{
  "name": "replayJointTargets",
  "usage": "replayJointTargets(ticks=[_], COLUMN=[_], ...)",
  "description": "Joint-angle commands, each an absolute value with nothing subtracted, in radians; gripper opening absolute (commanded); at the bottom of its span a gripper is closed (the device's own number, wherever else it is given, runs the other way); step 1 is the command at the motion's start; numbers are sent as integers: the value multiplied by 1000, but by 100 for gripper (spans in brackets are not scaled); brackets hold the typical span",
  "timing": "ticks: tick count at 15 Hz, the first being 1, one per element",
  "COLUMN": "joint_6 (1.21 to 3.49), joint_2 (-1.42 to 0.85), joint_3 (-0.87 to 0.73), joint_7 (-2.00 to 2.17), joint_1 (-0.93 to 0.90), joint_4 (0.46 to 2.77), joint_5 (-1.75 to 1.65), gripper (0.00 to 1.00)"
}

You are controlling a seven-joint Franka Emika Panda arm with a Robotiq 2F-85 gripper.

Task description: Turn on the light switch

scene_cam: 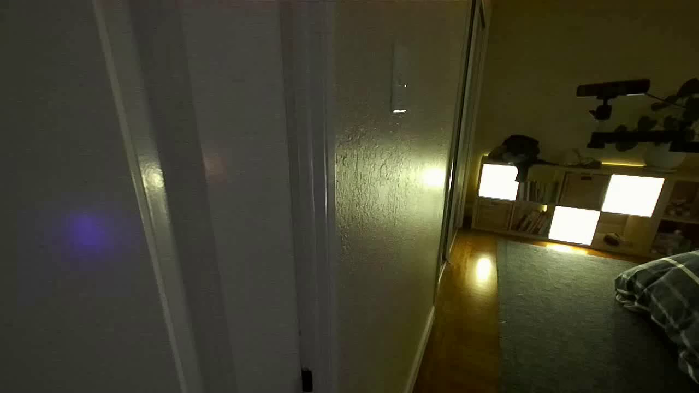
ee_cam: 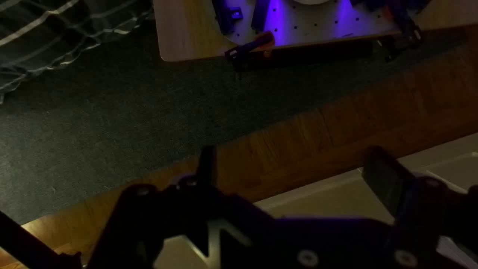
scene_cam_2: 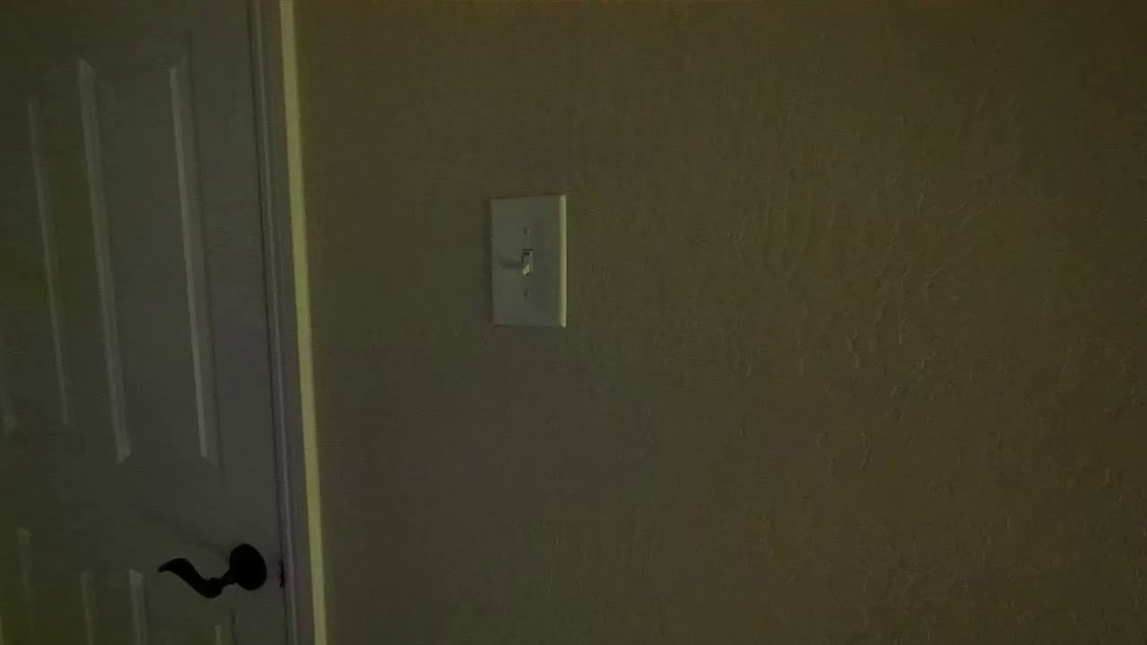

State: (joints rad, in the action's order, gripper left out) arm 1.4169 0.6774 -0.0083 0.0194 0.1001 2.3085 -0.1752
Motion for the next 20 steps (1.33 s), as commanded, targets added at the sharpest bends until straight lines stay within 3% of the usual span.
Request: replayJointTargets(ticks=[1, 11, 20], joint_6=[1413, 1443, 1688], joint_2=[676, 665, 497], joint_3=[-21, -34, -23], joint_7=[28, 6, -14], joint_1=[82, 62, 20], joint_4=[2306, 2306, 2263], joint_5=[-181, -154, -93], gripper=[100, 100, 100])
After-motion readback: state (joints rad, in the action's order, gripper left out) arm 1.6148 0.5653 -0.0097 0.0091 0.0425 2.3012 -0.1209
